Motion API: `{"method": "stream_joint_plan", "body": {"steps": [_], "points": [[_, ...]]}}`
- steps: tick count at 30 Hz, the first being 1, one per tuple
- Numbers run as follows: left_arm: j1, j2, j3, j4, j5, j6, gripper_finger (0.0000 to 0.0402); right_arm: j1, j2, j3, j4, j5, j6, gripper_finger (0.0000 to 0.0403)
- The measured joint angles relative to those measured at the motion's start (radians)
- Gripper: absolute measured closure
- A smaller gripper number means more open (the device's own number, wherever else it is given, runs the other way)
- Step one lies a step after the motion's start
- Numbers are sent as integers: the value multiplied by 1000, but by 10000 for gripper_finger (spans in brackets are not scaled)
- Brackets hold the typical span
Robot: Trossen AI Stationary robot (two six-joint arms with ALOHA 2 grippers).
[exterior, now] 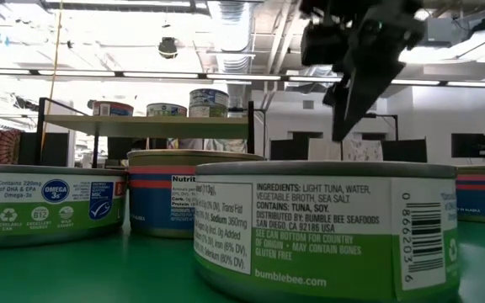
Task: Stack canned seafood by type on shelf
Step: Stack the dark blue tuna can on top of the dark blue tuna can on the shelf
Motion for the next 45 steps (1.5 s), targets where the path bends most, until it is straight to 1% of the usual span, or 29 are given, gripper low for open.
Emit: {"method": "stream_joint_plan", "body": {"steps": [2, 5, 8, 11, 13, 15, 19, 24, 28, 33, 36, 41, 45], "points": [[1, 7, -35, 126, 36, 37, 124, -14, 0, -35, 41, -7, 15, 123], [18, -5, -127, 256, 69, 28, 142, -22, 0, -68, 68, -8, 31, 140], [36, -24, -257, 391, 100, -45, 160, -14, 0, -76, 75, -7, 27, 159], [41, -33, -395, 569, 123, -143, 173, -4, 22, -76, 75, -5, 15, 182], [41, -37, -464, 668, 120, -208, 178, 0, 53, -76, 80, -4, 9, 197], [41, -37, -512, 730, 118, -266, 179, 0, 87, -77, 82, -2, 8, 210], [40, -37, -535, 739, 119, -334, 180, -1, 136, -76, 85, -4, 49, 244], [31, -42, -535, 740, 126, -349, 180, -7, 142, -75, 99, -30, 63, 300], [31, -57, -535, 735, 126, -352, 180, -54, 145, -76, 95, -93, 109, 345], [35, -86, -535, 731, 125, -327, 180, -120, 154, -76, 87, -105, 158, 389], [37, -102, -535, 725, 116, -313, 180, -162, 158, -78, 76, -105, 184, 390], [45, -110, -535, 725, 115, -308, 180, -220, 158, -79, 52, -84, 182, 364], [47, -110, -535, 725, 116, -309, 180, -272, 150, -79, 26, -89, 133, 351]]}}
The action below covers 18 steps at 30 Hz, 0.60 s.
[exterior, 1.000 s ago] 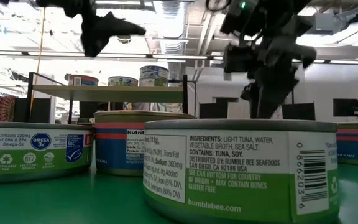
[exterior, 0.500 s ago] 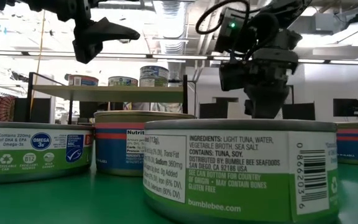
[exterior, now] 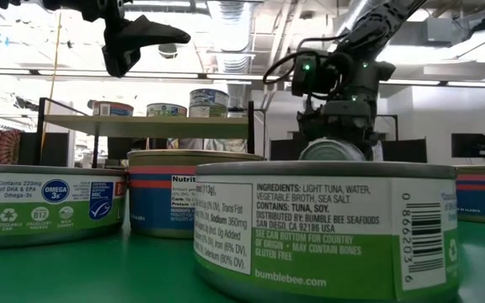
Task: Stack canned seafood by type on shelf
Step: Stack the dark blue tuna can on top of the dark blue tuna can on the shelf
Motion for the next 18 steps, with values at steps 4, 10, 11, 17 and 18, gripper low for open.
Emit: {"method": "stream_joint_plan", "body": {"steps": [4, 10, 11, 17, 18], "points": [[0, 0, 0, 0, 2, -7, 180, -47, -49, 19, -49, -1, -56, 348], [0, 0, 0, 0, -3, -43, 180, -70, -197, 40, -97, 7, -114, 344], [0, 0, 0, 0, -7, -47, 180, -65, -221, 40, -97, 7, -113, 340], [0, 0, 0, -9, -98, -48, 180, 19, -309, 40, -75, 45, 32, 259], [0, 0, 0, -10, -108, -47, 180, 40, -314, 40, -71, 66, 74, 239]]}}
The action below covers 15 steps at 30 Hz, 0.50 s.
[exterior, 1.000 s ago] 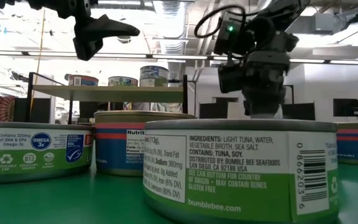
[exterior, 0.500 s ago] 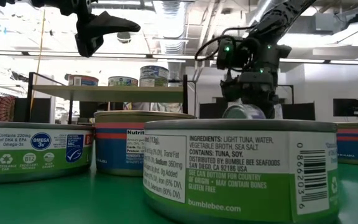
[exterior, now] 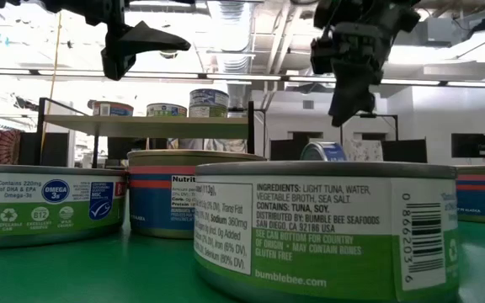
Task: Stack canned seafood by type on shelf
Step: Stack the dark blue tuna can on top of the dark blue tuna can on the shelf
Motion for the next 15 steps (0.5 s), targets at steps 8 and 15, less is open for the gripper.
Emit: {"method": "stream_joint_plan", "body": {"steps": [8, 15], "points": [[0, 0, 1, -23, -18, -4, 180, 202, -2, 0, 28, 272, 440, 129], [28, 0, 1, -42, 49, -5, 180, 321, 47, 7, 31, 371, 640, 127]]}}
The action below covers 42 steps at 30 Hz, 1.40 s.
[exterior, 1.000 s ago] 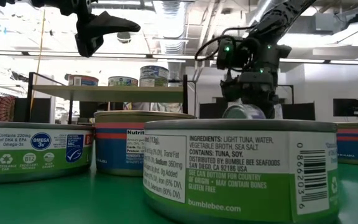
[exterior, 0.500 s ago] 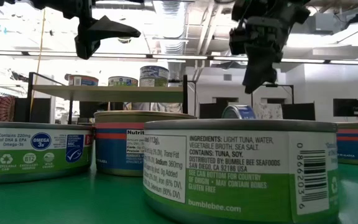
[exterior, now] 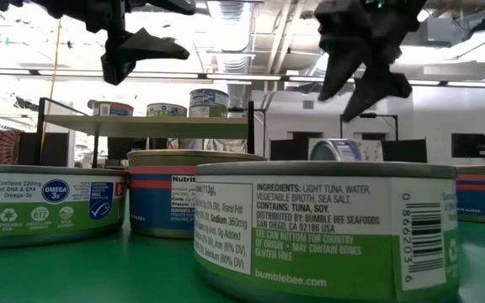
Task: Stack canned seafood by type on shelf
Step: Stack the dark blue tuna can on top of the dark blue tuna can on the shelf
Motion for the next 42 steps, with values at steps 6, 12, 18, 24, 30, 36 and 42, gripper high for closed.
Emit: {"method": "stream_joint_plan", "body": {"steps": [6, 12, 18, 24, 30, 36, 42], "points": [[55, 0, 0, -1, 152, -9, 180, 41, 138, 77, -43, -12, 57, 127], [60, 0, 0, -12, 241, -25, 180, 57, 250, 161, -81, -11, 69, 127], [60, 0, 1, -32, 312, -46, 180, 54, 300, 180, -110, -24, 11, 132], [59, 0, 1, -47, 351, -48, 180, 43, 291, 179, -208, -25, -113, 208], [58, 0, 1, -46, 351, -50, 180, 24, 262, 179, -209, -33, -191, 307], [52, 0, 1, -46, 351, -52, 180, -87, 242, 179, -168, -170, -402, 325], [52, 0, 1, -46, 346, -54, 180, -219, 246, 179, -171, -261, -600, 318]]}}
